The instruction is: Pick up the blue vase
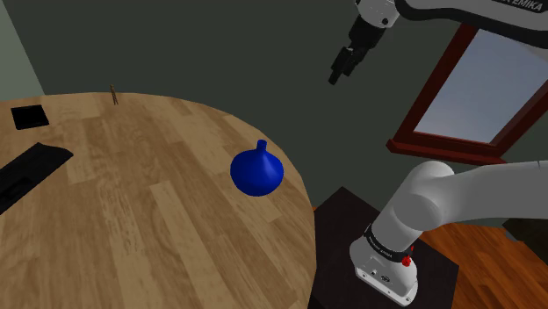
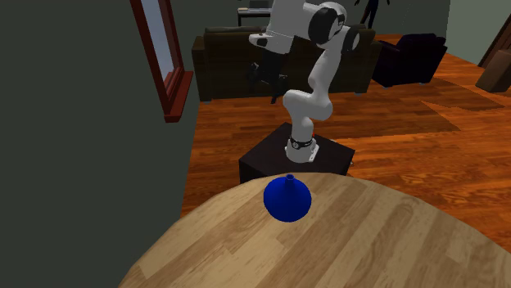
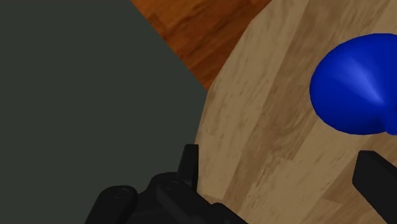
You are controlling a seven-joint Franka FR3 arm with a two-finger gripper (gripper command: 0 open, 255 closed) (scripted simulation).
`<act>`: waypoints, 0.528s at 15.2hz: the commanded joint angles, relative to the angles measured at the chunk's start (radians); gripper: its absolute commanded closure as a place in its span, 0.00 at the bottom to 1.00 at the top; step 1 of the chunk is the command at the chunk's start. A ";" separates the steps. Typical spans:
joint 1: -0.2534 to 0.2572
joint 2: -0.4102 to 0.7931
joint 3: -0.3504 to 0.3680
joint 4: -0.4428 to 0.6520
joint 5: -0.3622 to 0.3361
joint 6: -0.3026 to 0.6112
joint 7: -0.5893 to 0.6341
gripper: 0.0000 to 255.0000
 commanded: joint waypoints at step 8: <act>0.025 0.088 0.094 -0.089 0.078 0.124 0.144 0.00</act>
